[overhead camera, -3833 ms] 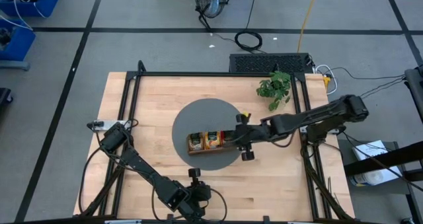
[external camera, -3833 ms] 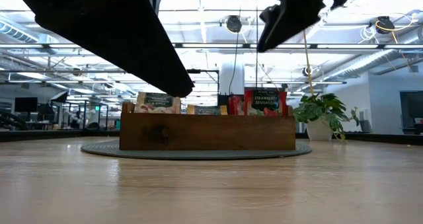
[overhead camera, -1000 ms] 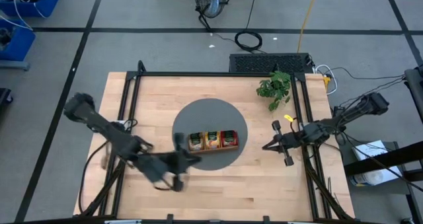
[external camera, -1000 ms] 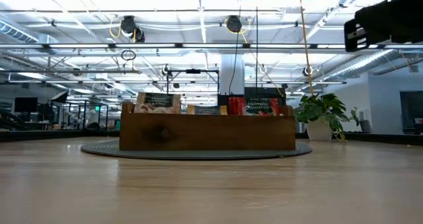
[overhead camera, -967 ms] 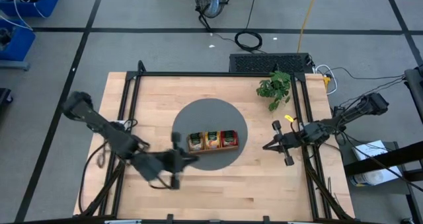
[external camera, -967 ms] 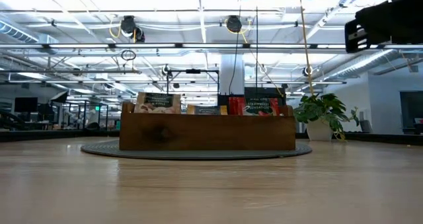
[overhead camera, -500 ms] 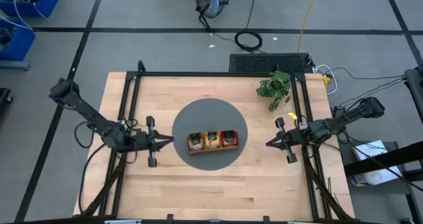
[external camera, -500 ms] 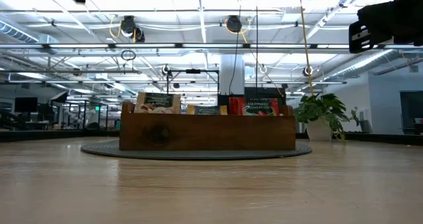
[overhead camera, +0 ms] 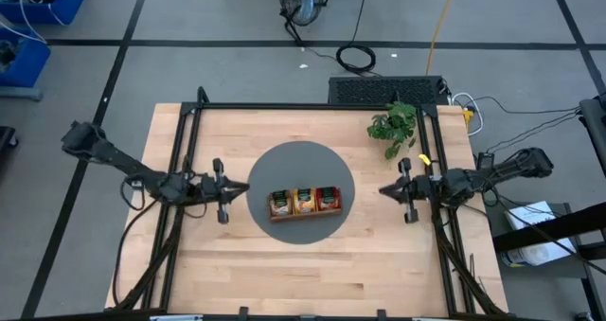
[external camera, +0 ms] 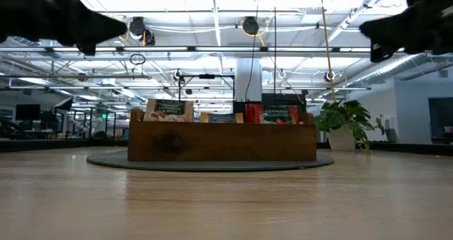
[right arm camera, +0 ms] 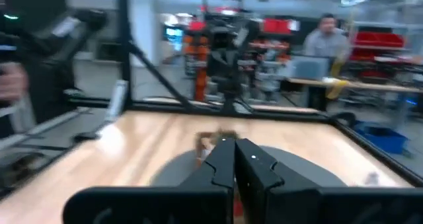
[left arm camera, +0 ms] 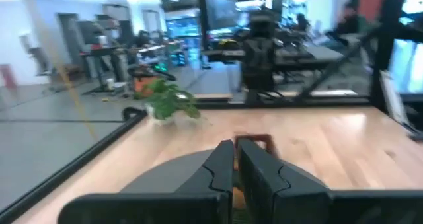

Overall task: Pick & Place Tea
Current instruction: Return to Home Position

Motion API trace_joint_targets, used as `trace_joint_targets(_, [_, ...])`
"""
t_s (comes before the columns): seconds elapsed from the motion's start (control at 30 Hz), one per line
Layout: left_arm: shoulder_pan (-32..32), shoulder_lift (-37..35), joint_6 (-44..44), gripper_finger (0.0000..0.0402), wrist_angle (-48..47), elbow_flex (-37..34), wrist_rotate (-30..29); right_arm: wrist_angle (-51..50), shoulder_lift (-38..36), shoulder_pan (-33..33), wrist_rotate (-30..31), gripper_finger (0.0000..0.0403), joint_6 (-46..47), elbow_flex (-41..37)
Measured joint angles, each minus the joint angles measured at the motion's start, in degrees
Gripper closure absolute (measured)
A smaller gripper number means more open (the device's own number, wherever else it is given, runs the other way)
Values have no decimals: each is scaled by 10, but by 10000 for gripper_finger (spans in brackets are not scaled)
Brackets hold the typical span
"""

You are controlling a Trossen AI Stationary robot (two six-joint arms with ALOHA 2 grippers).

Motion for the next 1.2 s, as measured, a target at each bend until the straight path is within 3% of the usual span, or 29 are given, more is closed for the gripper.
trace_joint_targets(0.17, [74, -5, -8, 371, 31, -14, 79, -3, -4, -50, -67, 403, 18, -2])
trace_joint_targets(0.27, [63, -27, 61, 372, 34, -8, 119, -9, -20, -64, -94, 403, 30, -3])
trace_joint_targets(0.4, [19, -87, 162, 394, 23, -7, 76, -40, -52, -66, -95, 403, 33, -3])
trace_joint_targets(0.53, [-6, -168, 201, 393, -48, -7, 26, -72, -88, -66, -96, 403, 33, -4])
trace_joint_targets(0.63, [8, -228, 193, 397, -120, -7, 31, -89, -111, -66, -119, 403, 29, -4])
trace_joint_targets(0.83, [92, -293, 112, 398, -245, -7, 137, -83, -122, -73, -151, 403, 21, -6])
trace_joint_targets(0.93, [115, -301, 90, 398, -248, -19, 169, -85, -122, -85, -153, 403, 24, -6])
trace_joint_targets(1.2, [115, -310, 65, 400, -245, -59, 163, -112, -120, -117, -154, 403, 35, -12])
